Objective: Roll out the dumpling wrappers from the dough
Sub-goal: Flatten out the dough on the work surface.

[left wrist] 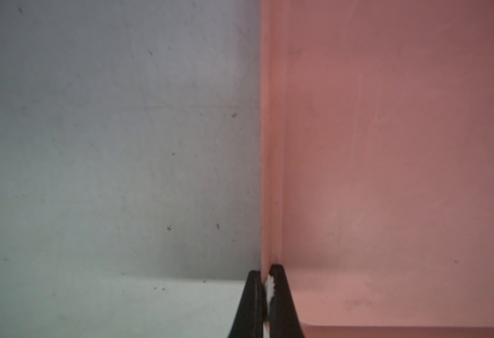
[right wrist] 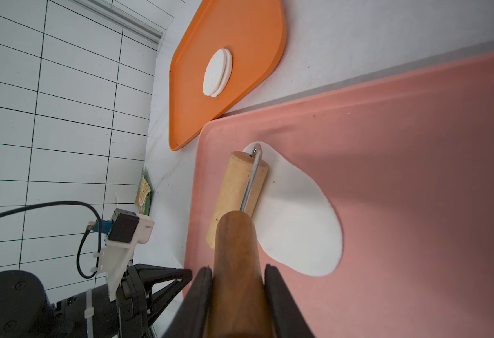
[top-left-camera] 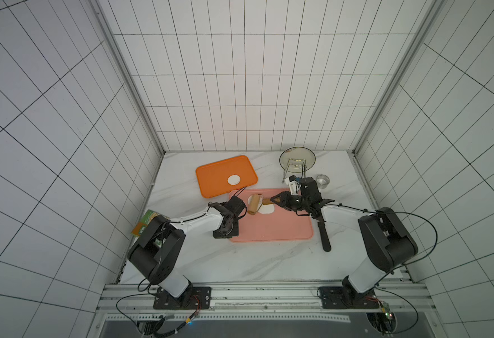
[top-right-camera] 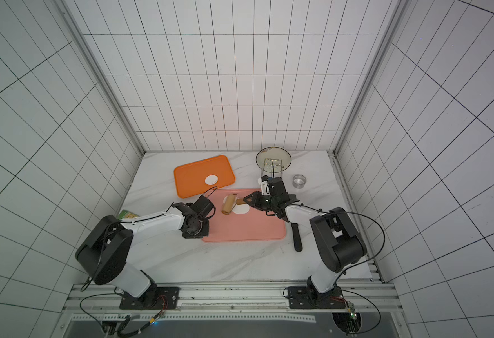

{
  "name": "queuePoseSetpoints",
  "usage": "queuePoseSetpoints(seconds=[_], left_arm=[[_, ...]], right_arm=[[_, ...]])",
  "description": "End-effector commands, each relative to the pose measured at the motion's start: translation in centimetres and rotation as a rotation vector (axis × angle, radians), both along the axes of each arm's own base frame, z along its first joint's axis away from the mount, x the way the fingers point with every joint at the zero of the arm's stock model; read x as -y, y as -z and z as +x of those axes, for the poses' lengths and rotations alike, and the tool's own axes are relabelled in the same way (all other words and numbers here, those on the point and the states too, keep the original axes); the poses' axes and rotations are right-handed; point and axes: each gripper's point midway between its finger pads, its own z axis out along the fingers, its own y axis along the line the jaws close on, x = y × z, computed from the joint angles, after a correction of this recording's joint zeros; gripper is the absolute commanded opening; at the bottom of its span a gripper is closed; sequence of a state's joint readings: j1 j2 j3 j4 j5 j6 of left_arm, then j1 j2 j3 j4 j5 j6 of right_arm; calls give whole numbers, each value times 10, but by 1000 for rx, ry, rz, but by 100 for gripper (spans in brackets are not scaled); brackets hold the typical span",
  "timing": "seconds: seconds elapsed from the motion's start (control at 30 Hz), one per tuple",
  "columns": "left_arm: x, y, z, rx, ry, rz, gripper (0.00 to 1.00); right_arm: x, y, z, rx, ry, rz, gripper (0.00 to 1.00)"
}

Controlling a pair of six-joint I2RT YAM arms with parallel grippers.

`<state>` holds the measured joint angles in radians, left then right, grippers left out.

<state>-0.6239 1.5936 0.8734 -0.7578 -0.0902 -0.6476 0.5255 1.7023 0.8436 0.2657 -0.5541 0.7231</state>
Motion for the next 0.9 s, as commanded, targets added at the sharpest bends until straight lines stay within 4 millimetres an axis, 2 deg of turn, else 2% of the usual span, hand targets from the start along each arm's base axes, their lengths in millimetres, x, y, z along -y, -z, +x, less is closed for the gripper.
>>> queuePoseSetpoints(seconds=[0.0, 0.27, 0.4, 0.53, 0.73, 0.87], left_arm=[[-3, 25, -7, -40, -10, 30, 0], [-3, 25, -8, -40, -11, 32, 0], [-6, 24, -7, -35, -16, 46, 0], [-14, 26, -7, -43, -39, 55, 0], [-22, 28, -5, -49, -60, 60, 0], [-24, 27, -5, -48, -64, 61, 0]], right_arm=[[69, 120, -41, -297, 150, -407, 0], [54, 117, -28, -293, 142, -372, 0], [59, 114, -29, -293, 147, -369, 0], [86, 111, -38, -301, 197, -371, 0], [132, 110, -60, -325, 257, -408, 0], [153, 107, -76, -337, 284, -428, 0]])
